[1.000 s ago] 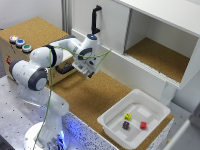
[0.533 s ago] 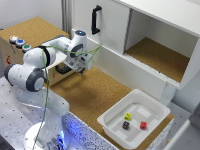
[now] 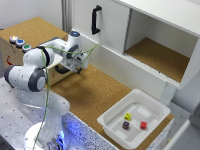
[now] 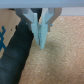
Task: Grasp the drawer handle, then close it
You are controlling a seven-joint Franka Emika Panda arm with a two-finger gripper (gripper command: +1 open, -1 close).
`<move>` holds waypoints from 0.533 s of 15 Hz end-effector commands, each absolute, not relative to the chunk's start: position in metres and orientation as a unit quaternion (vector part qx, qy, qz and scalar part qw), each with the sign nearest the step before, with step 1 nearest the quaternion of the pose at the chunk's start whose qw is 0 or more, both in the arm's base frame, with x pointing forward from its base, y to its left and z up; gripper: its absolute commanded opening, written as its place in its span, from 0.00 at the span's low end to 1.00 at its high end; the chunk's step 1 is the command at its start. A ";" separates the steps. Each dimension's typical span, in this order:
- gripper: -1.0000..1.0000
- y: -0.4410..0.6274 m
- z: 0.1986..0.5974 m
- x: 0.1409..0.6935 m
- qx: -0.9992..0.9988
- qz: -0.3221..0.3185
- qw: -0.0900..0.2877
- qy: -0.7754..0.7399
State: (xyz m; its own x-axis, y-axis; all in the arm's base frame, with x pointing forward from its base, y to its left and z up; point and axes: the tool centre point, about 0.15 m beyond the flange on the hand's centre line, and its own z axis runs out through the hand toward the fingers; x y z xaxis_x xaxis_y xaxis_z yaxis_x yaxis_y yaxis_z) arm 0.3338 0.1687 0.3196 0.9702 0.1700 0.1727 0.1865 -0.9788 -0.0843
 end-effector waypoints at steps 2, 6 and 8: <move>0.00 0.252 0.310 0.333 -0.993 -0.092 0.044 -0.055; 0.00 0.289 0.320 0.336 -0.993 -0.100 0.044 -0.043; 0.00 0.307 0.322 0.335 -0.993 -0.102 0.047 -0.041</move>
